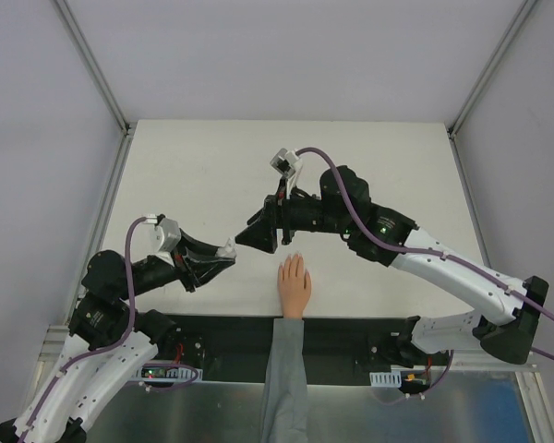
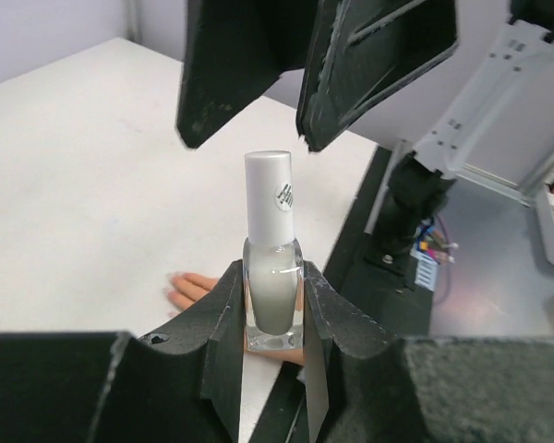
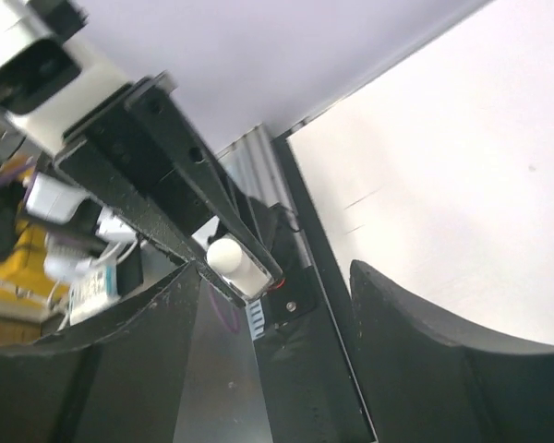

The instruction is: Paint the nails

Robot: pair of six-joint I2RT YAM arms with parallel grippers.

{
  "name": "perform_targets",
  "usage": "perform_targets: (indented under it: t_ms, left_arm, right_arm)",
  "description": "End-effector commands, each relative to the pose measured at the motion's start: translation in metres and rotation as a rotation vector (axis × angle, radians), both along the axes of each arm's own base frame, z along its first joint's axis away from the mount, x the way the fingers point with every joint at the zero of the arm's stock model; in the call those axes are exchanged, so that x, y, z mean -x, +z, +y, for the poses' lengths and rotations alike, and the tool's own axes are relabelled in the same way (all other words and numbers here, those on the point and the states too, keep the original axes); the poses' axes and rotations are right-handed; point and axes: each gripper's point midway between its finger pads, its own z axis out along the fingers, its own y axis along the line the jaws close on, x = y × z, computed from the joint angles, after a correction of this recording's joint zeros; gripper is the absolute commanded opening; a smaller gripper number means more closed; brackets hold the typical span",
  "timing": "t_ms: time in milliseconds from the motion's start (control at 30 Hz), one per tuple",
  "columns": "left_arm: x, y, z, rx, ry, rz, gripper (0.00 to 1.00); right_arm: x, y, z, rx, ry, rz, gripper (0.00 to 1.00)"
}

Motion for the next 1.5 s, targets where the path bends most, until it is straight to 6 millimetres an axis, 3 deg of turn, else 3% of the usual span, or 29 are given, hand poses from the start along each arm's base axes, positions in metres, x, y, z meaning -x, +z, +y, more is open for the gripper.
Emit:
perform_targets:
  t_ms: [0,233,400,533,567,633,700,733,767,800,833,867,900,967,1100,1233,1300,1333,1433,1467]
  left_arm:
    - [-0.026,0.009,0.018,0.006,0.194,-0.079,0.0]
    - [-0.037,0.003,0.018,-0.025,0.22,-0.085,0.0]
    - [-0.038,0.001,0.016,-0.029,0.215,-0.081,0.0]
    - [-0.039,0.0,0.016,-0.021,0.22,-0.078,0.0]
    - [-0.039,-0.001,0.016,-0.019,0.225,-0.073,0.0]
    - [-0.04,0.0,0.017,-0.01,0.232,-0.07,0.0]
    - [-0.039,0.0,0.016,-0.004,0.223,-0.058,0.0]
    - [-0.037,0.001,0.014,-0.001,0.21,-0.055,0.0]
    - [-0.024,0.003,0.007,0.0,0.124,-0.065,0.0]
    - [-0.01,0.008,0.001,0.004,0.04,-0.077,0.0]
    - [0.005,0.012,-0.007,0.004,-0.071,-0.085,0.0]
    - [0.053,0.012,-0.015,-0.008,-0.365,-0.093,0.0]
    - [0.072,0.016,-0.016,0.011,-0.49,-0.018,0.0]
    - [0.08,0.015,-0.019,0.016,-0.608,0.034,0.0]
    - [0.055,0.003,-0.025,0.02,-0.46,0.07,0.0]
    - [0.026,0.004,-0.019,0.038,-0.231,0.019,0.0]
    - [0.014,-0.002,-0.014,0.022,-0.143,0.011,0.0]
    - [0.002,-0.002,-0.009,0.023,-0.057,0.007,0.0]
    - [-0.012,-0.009,-0.001,-0.016,0.041,0.001,0.0]
    - [-0.014,-0.009,0.002,-0.021,0.062,-0.004,0.0]
  right_arm:
    - [-0.014,0.014,-0.003,0.017,-0.178,0.053,0.69]
    - [-0.018,0.012,0.028,0.035,-0.201,0.05,0.66]
    - [-0.022,0.006,0.044,0.05,-0.226,0.067,0.54]
    - [-0.024,0.006,0.051,0.049,-0.241,0.083,0.37]
    - [-0.023,0.007,0.053,0.047,-0.236,0.085,0.25]
    - [-0.021,0.005,0.054,0.053,-0.226,0.086,0.09]
    - [-0.019,0.0,0.053,0.063,-0.216,0.084,0.01]
    - [-0.01,0.002,0.055,0.057,-0.138,0.029,0.01]
    - [-0.004,0.009,0.052,0.034,-0.065,-0.017,0.01]
    - [0.008,0.001,0.049,0.029,0.049,-0.058,0.01]
    - [0.063,0.018,0.037,-0.095,0.437,-0.124,0.0]
    - [0.093,0.031,0.016,-0.197,0.634,-0.224,0.0]
    - [0.102,0.019,0.008,-0.209,0.701,-0.207,0.0]
    - [0.109,0.021,-0.001,-0.205,0.794,-0.134,0.0]
    - [0.1,0.019,0.003,-0.21,0.711,-0.16,0.0]
    - [0.074,0.022,0.012,-0.2,0.496,-0.155,0.02]
    - [0.061,0.025,0.016,-0.188,0.399,-0.11,0.16]
    - [0.049,0.021,0.019,-0.157,0.318,-0.084,0.35]
    - [0.018,0.017,0.02,-0.096,0.097,-0.01,0.55]
    - [0.009,0.02,0.018,-0.088,0.034,0.005,0.57]
